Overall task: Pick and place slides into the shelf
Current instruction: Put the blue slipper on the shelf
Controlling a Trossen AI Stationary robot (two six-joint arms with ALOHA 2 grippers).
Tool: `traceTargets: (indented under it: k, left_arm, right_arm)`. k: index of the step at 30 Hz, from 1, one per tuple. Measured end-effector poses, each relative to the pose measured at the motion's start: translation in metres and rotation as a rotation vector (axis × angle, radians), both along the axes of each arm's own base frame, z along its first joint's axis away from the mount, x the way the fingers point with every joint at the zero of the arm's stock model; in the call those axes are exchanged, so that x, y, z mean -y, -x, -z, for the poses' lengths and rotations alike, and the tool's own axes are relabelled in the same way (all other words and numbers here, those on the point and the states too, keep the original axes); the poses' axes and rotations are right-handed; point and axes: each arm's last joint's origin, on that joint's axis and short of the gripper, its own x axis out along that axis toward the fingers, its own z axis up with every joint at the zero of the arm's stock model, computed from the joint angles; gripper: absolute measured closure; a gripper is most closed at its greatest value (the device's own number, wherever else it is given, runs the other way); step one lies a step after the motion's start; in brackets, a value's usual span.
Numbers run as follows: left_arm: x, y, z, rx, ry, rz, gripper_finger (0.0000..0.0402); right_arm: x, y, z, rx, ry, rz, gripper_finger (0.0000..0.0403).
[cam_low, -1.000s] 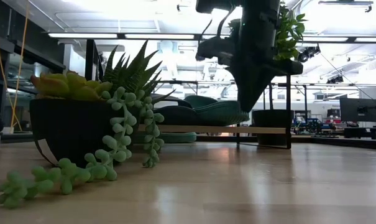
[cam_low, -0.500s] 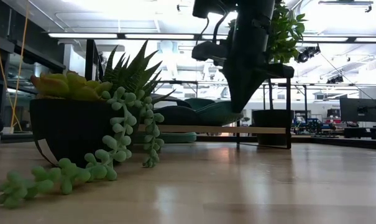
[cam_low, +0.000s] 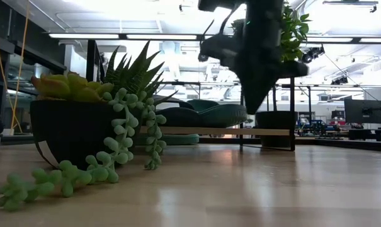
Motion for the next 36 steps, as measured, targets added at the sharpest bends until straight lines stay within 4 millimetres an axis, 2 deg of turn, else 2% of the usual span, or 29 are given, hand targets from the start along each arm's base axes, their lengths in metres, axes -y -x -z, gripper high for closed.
traceTargets:
  k: [6,12,15,18,23,26,31,36]
  left_arm:
    - [-0.008,0.000,0.001,-0.025,0.013,0.013,0.0316]
    - [-0.035,-0.002,0.004,-0.055,0.089,-0.041,0.0316]
    - [-0.052,-0.002,0.007,-0.076,0.127,-0.077,0.0316]
    - [-0.070,-0.004,0.011,-0.089,0.218,-0.085,0.0316]
    - [-0.097,-0.015,0.019,-0.057,0.341,-0.124,0.0316]
    - [-0.108,-0.025,0.021,0.007,0.390,-0.101,0.0316]
    - [-0.127,-0.039,0.029,0.051,0.469,-0.075,0.0316]
    - [-0.149,-0.048,0.044,0.010,0.517,-0.121,0.0316]
  right_arm:
    - [-0.031,0.007,0.000,-0.008,-0.031,-0.048,0.0403]
    - [-0.054,0.011,-0.010,0.085,-0.042,-0.052,0.0403]
    - [-0.060,0.016,-0.029,0.189,0.012,-0.046,0.0403]
    - [-0.060,0.028,-0.055,0.311,0.111,-0.028,0.0402]
    - [-0.061,0.058,-0.104,0.528,0.308,-0.006,0.0402]
    - [-0.062,0.075,-0.126,0.604,0.367,-0.042,0.0402]
    - [-0.063,0.102,-0.149,0.679,0.446,-0.065,0.0402]
    - [-0.064,0.118,-0.160,0.722,0.545,-0.048,0.0402]
